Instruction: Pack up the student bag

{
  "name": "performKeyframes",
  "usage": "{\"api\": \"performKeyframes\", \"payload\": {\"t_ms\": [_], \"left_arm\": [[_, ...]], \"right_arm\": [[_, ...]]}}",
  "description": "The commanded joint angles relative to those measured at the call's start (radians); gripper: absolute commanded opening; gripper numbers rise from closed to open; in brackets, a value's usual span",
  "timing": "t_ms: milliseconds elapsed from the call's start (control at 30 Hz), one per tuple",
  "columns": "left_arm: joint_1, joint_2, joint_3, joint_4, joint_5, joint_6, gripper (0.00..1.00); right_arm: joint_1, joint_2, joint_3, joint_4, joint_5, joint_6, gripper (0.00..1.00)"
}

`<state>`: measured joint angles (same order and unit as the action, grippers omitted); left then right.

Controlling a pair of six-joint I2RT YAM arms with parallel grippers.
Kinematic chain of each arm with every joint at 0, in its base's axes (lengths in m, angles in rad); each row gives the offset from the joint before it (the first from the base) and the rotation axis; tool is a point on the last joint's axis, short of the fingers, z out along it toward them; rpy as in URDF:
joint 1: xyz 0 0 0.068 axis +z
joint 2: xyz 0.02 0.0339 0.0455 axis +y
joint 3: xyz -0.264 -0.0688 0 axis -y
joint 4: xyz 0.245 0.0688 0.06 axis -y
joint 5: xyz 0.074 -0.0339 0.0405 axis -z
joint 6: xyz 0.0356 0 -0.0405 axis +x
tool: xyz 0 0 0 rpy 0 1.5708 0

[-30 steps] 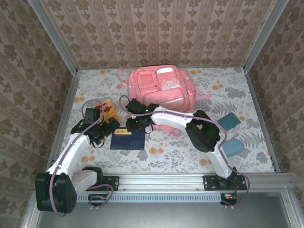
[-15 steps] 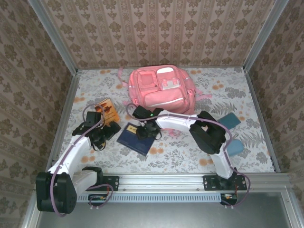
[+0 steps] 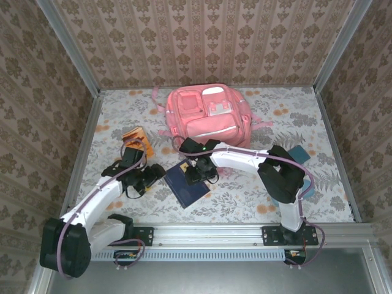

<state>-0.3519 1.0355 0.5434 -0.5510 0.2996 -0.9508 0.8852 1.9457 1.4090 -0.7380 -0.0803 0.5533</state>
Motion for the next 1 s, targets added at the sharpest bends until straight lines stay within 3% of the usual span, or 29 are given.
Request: {"api": "performKeyframes", "payload": {"t_ms": [0,467,733,967], "left_arm": [[-0.042,0.044,0.002,0.067,0.062,-0.036,0.76],[-0.167,0.236,0.006,0.229,0.099,-0.091,0.48],[-0.182,0.304,0.02,0.202,0.066,-0.06,0.38],[-0.19,0.34,0.042,0.142,0.02,-0.036,0.37]], "right_arm": [[-0.018,0.02,0.03,-0.034,0.093,0.003,0.57],[-0.025,0.091,0.045,0.013,-0.08,-0.033,0.54],[-0.02,0.069,0.064,0.017,-0.161,-0.052,0.46],[-0.013,0.015,0.112,-0.041,-0.155,-0.06,0.34]]}}
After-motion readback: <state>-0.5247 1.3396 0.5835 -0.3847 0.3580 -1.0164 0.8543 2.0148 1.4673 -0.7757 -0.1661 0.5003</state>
